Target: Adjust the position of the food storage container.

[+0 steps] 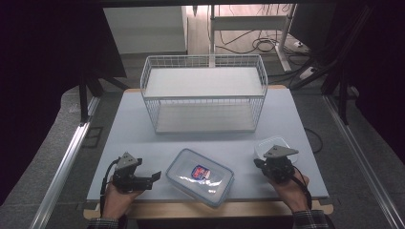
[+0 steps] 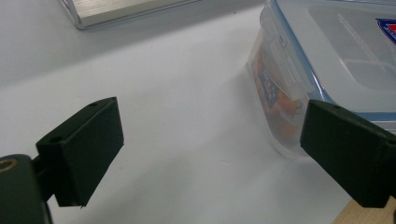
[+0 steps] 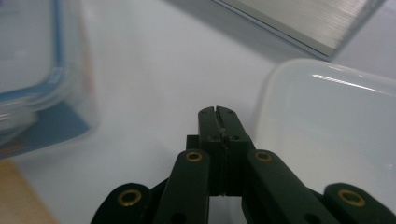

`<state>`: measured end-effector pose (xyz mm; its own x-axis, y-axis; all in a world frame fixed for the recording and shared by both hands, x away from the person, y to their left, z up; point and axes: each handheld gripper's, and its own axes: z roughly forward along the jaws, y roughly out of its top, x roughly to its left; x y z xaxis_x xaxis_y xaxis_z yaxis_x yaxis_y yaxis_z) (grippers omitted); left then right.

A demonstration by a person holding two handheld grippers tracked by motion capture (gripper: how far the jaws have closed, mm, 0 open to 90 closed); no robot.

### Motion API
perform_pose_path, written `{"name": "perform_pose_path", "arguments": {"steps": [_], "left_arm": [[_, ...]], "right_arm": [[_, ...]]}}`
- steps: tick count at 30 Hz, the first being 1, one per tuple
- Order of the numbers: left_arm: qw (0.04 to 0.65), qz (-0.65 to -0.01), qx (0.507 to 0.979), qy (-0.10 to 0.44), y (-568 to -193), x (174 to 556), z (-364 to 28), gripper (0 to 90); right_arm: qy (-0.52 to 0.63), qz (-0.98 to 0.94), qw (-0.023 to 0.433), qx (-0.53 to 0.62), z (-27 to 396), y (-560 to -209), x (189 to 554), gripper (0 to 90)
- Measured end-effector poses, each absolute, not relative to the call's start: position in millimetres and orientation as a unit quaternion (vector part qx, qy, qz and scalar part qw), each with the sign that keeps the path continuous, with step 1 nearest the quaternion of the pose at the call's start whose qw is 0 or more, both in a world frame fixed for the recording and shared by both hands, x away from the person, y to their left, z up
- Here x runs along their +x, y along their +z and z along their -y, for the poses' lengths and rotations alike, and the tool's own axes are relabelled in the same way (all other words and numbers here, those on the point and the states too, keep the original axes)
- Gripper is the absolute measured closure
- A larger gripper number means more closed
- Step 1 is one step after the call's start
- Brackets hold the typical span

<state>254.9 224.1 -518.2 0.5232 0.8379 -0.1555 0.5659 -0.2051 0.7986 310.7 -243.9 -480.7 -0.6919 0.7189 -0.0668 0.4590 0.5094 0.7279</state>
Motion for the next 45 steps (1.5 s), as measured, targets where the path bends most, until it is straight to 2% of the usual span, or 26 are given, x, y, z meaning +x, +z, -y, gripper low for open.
{"name": "perform_pose_path", "arguments": {"steps": [11,14,16,17,18,19,20,23,25,27,31,35,45], "left_arm": [[0.413,-0.451,0.777,0.149,-521.3,256.4,-217.3,14.2],[0.407,-0.441,0.787,0.144,-522.4,256.7,-214.0,21.8],[0.403,-0.438,0.791,0.144,-522.3,256.5,-213.1,30.4],[0.402,-0.432,0.795,0.141,-522.1,256.3,-212.7,30.4],[0.402,-0.428,0.798,0.138,-521.8,255.9,-212.3,36.5],[0.403,-0.426,0.798,0.135,-521.3,255.5,-212.0,49.0],[0.406,-0.424,0.8,0.124,-520.4,255.6,-211.3,57.4],[0.399,-0.426,0.803,0.121,-519.5,257.0,-208.9,75.3],[0.397,-0.423,0.808,0.106,-520.8,259.6,-203.4,83.1],[0.394,-0.422,0.81,0.101,-521.7,260.4,-201.0,84.6],[0.398,-0.413,0.815,0.082,-521.5,262.6,-188.8,86.6],[0.388,-0.421,0.815,0.083,-519.6,261.8,-182.0,89.0],[0.385,-0.427,0.815,0.072,-519.2,264.3,-160.3,90.0]], "right_arm": [[0.331,-0.831,0.231,0.383,252.0,-479.3,344.9,90.0],[0.347,-0.829,0.231,0.372,253.5,-473.3,337.7,89.9],[0.364,-0.831,0.223,0.358,249.5,-467.8,327.2,89.8],[0.364,-0.831,0.223,0.358,249.5,-467.8,327.2,89.8],[0.374,-0.832,0.212,0.35,246.8,-466.5,320.8,89.8],[0.385,-0.839,0.185,0.338,239.6,-468.9,307.6,89.8],[0.385,-0.846,0.173,0.328,235.3,-471.6,301.1,89.8],[0.383,-0.856,0.151,0.313,226.6,-475.2,288.9,89.8],[0.392,-0.864,0.112,0.297,216.3,-478.3,272.6,89.9],[0.389,-0.868,0.101,0.291,214.0,-480.7,267.3,89.8],[0.372,-0.881,0.05,0.289,202.7,-494.9,251.1,89.8],[0.373,-0.882,0.041,0.286,198.5,-495.4,254.9,89.8],[0.356,-0.874,0.081,0.319,207.4,-492.5,287.4,89.8]]}}
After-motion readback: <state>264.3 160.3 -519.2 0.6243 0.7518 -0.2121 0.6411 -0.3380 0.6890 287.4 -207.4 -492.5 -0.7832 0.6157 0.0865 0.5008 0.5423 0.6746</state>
